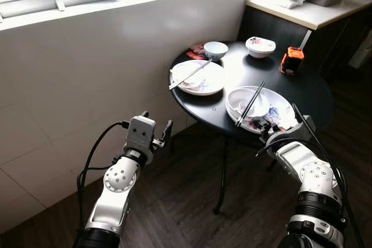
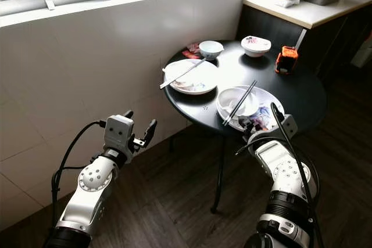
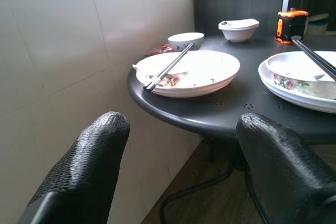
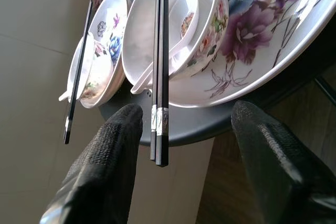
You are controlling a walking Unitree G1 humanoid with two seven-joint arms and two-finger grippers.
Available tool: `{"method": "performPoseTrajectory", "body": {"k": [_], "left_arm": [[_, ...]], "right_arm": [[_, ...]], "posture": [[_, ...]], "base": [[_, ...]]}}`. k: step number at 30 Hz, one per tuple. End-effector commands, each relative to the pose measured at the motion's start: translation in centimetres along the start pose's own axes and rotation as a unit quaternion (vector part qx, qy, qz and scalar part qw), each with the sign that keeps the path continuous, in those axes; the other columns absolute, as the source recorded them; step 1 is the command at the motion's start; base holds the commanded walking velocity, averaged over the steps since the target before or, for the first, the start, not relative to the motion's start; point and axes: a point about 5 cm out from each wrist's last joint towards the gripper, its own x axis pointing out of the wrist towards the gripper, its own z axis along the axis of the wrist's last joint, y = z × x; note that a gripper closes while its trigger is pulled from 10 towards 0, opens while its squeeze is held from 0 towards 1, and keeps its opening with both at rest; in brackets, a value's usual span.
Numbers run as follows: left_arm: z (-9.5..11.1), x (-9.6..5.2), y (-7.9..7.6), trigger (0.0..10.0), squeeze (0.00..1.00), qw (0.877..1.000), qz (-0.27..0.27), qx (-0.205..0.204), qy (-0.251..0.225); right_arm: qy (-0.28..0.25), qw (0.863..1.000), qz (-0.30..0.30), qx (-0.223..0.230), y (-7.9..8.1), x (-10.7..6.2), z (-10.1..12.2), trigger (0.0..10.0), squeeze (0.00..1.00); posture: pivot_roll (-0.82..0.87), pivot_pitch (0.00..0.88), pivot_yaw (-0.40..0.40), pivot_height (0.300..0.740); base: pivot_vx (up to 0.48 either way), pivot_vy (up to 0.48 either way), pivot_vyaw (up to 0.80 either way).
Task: Kitchen organization
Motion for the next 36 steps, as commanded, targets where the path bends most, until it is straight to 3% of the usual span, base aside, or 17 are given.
{"method": "performPoseTrajectory", "body": {"k": [1,19,36], "left_arm": [[0.2,0.1,-0.2,10.0,0.0,1.0,-0.003,0.004,-0.003],[0.2,0.0,-0.3,10.0,0.0,1.0,-0.004,0.005,0.0],[0.2,0.0,-0.4,10.0,0.0,1.0,-0.004,0.004,0.002]], "right_arm": [[-0.005,1.0,0.001,0.012,0.0,0.3,0.6,10.0,0.0],[0.073,0.997,0.02,0.031,1.5,3.4,-0.7,10.0,0.0],[0.094,0.995,0.02,0.034,1.2,4.0,-1.0,10.0,0.0]], "posture": [[-0.08,0.0,-0.074,0.74],[-0.06,0.0,-0.08,0.74],[-0.06,0.0,-0.087,0.74]], "base": [[0.0,0.0,0.0],[0.0,0.0,0.0],[0.0,0.0,0.0]]}}
